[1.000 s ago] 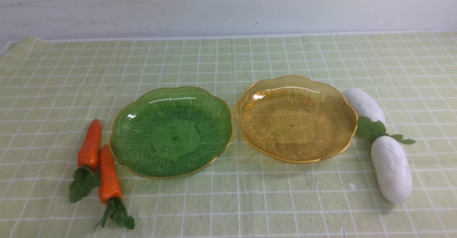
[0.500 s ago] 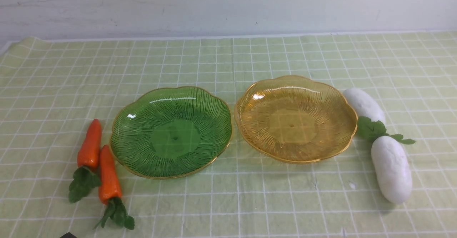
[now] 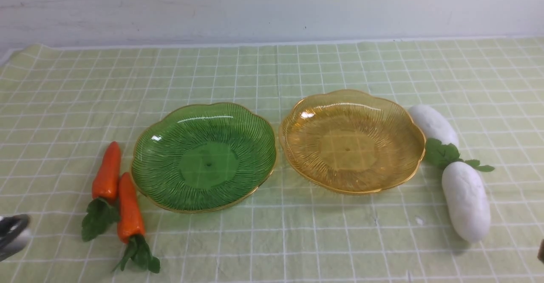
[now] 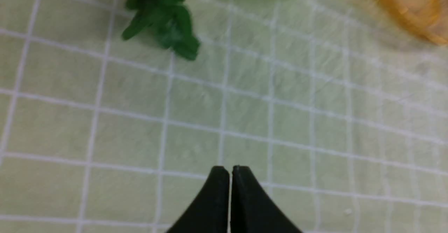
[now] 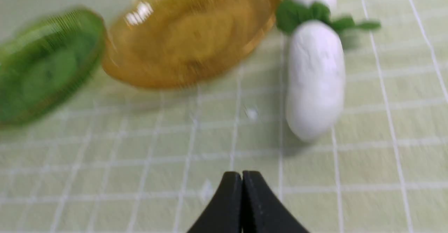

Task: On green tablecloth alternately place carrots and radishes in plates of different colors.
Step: 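Place the white radish on the plate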

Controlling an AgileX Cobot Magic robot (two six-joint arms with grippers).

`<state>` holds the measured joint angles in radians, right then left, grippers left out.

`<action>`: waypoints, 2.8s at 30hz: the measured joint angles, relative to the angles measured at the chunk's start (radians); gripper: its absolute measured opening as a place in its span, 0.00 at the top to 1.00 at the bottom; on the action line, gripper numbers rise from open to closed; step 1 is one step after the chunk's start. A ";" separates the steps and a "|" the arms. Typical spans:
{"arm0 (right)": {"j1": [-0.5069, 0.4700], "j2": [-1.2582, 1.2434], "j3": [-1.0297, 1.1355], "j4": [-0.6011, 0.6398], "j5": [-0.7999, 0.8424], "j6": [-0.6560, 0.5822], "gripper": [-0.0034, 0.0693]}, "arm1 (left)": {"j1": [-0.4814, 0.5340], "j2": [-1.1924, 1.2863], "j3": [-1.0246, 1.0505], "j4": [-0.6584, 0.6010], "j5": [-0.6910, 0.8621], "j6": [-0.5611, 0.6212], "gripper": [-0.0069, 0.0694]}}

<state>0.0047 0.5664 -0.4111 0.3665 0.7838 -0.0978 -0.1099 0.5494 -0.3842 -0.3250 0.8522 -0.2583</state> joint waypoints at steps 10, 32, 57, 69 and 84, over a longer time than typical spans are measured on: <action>0.065 0.429 -0.212 0.055 0.078 -0.098 0.93 | 0.000 0.289 -0.050 0.082 0.000 0.015 0.91; 0.217 1.010 -0.496 -0.641 -0.066 0.522 0.15 | 0.000 0.352 -0.051 0.083 -0.018 0.015 0.83; 0.217 1.049 -0.559 -0.717 0.067 0.588 0.31 | 0.000 0.352 -0.051 0.083 -0.018 0.015 0.82; 0.272 1.018 -0.724 -0.413 -0.121 0.293 0.31 | 0.000 0.352 -0.051 0.083 -0.018 0.015 0.82; 0.290 1.267 -0.731 -0.360 -0.353 0.223 0.14 | 0.000 0.352 -0.052 0.083 -0.018 0.015 0.82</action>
<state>0.2947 1.8333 -1.1424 0.0062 0.4304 0.1254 -0.1099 0.9012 -0.4363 -0.2420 0.8347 -0.2434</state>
